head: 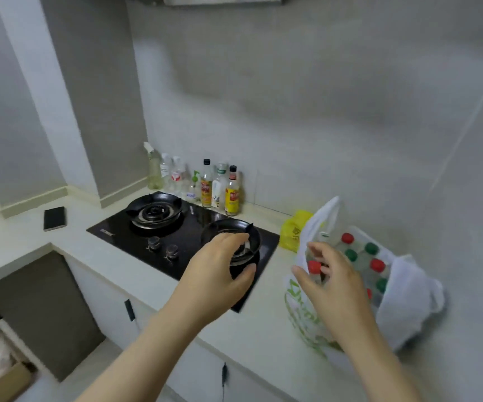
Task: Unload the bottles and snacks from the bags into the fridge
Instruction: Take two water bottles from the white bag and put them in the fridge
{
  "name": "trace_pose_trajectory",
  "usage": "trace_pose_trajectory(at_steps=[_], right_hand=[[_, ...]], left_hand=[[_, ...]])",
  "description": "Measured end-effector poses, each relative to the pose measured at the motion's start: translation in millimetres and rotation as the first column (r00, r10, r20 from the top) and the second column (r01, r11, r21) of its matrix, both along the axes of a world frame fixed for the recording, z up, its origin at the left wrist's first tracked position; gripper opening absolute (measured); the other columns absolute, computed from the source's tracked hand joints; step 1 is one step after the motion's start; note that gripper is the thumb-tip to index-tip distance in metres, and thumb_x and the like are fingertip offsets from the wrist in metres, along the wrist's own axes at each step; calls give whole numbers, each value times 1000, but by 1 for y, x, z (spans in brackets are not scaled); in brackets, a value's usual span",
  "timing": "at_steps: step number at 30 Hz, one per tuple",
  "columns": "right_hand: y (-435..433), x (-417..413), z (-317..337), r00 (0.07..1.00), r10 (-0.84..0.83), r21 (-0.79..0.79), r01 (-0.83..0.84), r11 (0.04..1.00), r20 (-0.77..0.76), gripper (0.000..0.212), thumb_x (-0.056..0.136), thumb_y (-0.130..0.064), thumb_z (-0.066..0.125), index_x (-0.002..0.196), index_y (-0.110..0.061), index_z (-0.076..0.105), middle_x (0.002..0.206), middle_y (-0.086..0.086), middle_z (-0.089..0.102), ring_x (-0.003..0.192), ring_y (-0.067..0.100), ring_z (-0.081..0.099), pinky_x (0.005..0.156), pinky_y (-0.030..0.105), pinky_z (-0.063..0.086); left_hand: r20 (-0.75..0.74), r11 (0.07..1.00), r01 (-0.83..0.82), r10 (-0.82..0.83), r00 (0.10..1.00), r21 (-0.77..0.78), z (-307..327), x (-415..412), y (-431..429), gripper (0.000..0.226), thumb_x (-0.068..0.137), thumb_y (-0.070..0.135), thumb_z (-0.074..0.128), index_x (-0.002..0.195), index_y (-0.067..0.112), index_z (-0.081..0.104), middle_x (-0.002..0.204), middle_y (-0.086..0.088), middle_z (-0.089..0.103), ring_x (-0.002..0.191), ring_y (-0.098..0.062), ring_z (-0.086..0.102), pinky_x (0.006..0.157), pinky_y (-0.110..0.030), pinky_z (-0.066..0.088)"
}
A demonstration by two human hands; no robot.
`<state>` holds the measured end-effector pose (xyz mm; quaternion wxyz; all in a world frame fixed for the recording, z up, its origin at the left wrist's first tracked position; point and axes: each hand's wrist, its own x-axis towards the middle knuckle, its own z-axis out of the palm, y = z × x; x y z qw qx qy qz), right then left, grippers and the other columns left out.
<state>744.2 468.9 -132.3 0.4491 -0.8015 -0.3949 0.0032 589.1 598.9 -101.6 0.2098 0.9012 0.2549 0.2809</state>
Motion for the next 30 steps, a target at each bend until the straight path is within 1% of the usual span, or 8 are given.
trace_pose_trajectory(at_steps=[5,7,10,13,21,25,28,30], right_hand=[[-28,26,-7,987,-157,32,158,987,-32,30,82,-33,72,106,-37,54,106,-9,62,101,13,60,87,34,51],[-33,37,-10,977,-209,28,210,977,-46,31,82,-33,71,109,-34,56,109,-10,63,103,12,60,88,34,51],[-35,49,-17,959,-270,33,274,961,-86,35,82,-30,72,114,-33,56,113,-12,62,106,9,60,88,29,51],[-30,58,-20,942,-321,41,326,944,-93,35,82,-27,72,109,-38,52,112,-11,61,105,8,59,89,27,49],[-8,68,-46,887,-443,-37,442,896,-129,32,83,-25,71,109,-36,55,110,-13,62,105,6,59,91,28,49],[-5,73,-56,866,-480,-104,470,877,-138,33,82,-24,72,113,-28,59,107,-13,63,103,6,59,93,27,47],[-4,80,-62,859,-493,-126,478,869,-142,33,82,-23,73,109,-32,57,104,-18,61,101,6,59,92,26,46],[-3,85,-65,858,-488,-152,467,871,-160,34,83,-23,72,110,-34,56,103,-22,57,101,5,58,91,25,45]], left_hand=[[11,984,175,-174,985,-33,-8,52,-6,50,87,33,60,135,22,49,132,10,53,119,-4,49,102,-23,40],[15,971,233,-233,972,-55,-12,70,-4,50,88,33,60,136,22,48,133,11,51,122,-5,48,104,-24,40],[18,947,318,-318,948,-49,-18,95,8,50,88,33,60,135,25,48,134,14,50,121,-2,46,101,-13,34],[10,929,370,-370,929,-30,-22,118,23,50,87,36,59,134,25,48,131,12,52,118,-2,48,92,-7,30],[-11,843,531,-534,846,-86,-51,163,56,46,88,31,60,133,23,50,128,8,55,114,-6,51,92,-12,36],[-33,810,571,-579,814,-138,-66,181,58,36,86,23,62,122,16,58,115,2,60,103,-14,55,86,-18,40],[-52,798,580,-594,803,-164,-80,194,57,30,85,21,62,113,12,61,109,-2,62,100,-17,57,86,-27,44],[-65,798,577,-594,802,-174,-88,202,56,29,84,20,62,111,11,61,107,-3,63,98,-17,57,85,-28,44]])
